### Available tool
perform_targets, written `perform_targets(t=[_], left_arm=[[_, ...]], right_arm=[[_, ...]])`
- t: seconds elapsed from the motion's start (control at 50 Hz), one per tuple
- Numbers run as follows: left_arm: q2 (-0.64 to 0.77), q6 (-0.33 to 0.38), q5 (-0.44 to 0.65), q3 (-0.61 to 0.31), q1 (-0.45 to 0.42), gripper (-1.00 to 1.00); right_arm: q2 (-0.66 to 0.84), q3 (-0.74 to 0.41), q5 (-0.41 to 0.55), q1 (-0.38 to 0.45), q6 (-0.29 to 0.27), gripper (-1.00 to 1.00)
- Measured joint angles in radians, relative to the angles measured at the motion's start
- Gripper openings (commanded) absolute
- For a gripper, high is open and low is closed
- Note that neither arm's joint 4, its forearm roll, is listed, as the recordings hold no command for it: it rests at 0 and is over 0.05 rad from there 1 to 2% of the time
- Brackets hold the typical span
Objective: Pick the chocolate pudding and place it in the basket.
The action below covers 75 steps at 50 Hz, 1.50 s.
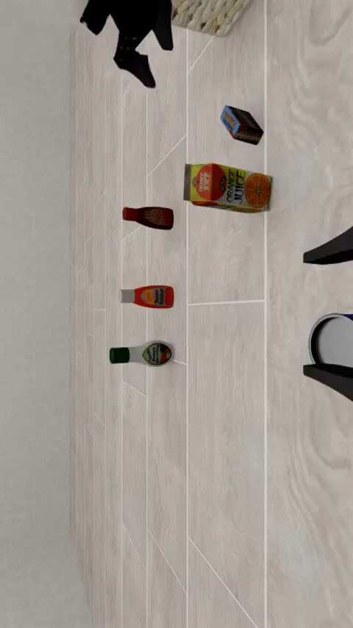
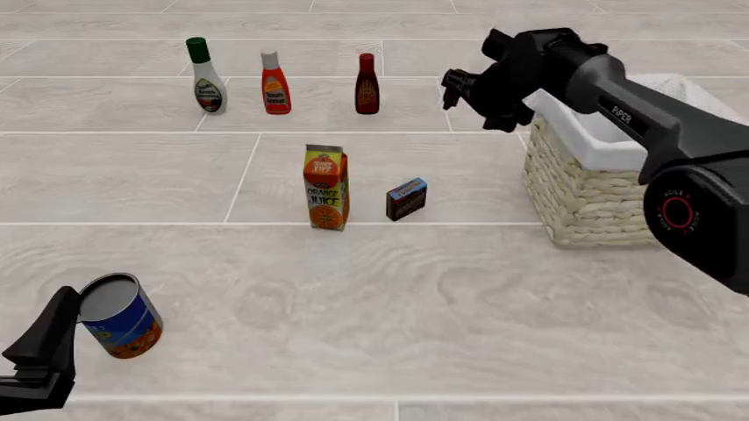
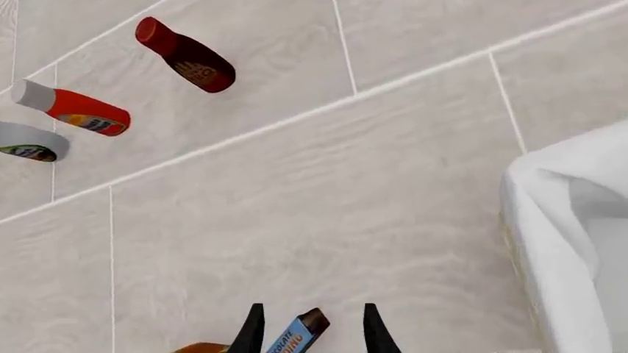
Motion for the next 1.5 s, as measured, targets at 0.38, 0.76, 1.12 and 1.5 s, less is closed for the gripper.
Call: perform_targets(t=[0.38, 0.76, 1.12, 1.5], left_arm=[[0.000, 0.000, 0.000, 0.000, 0.000, 1.00], [0.000, 0.000, 0.000, 0.000, 0.000, 1.00], [0.000, 0.000, 0.000, 0.000, 0.000, 1.00], [0.000, 0.000, 0.000, 0.000, 0.000, 1.00]], right_arm=[[0.033, 0.020, -0.019, 0.024, 0.040, 1.00], [0.057, 0.023, -0.025, 0.046, 0.079, 1.00], [0.067, 0.051, -0.043, 0.060, 0.111, 1.00], [0.086, 0.070, -0.066, 0.078, 0.137, 1.00]])
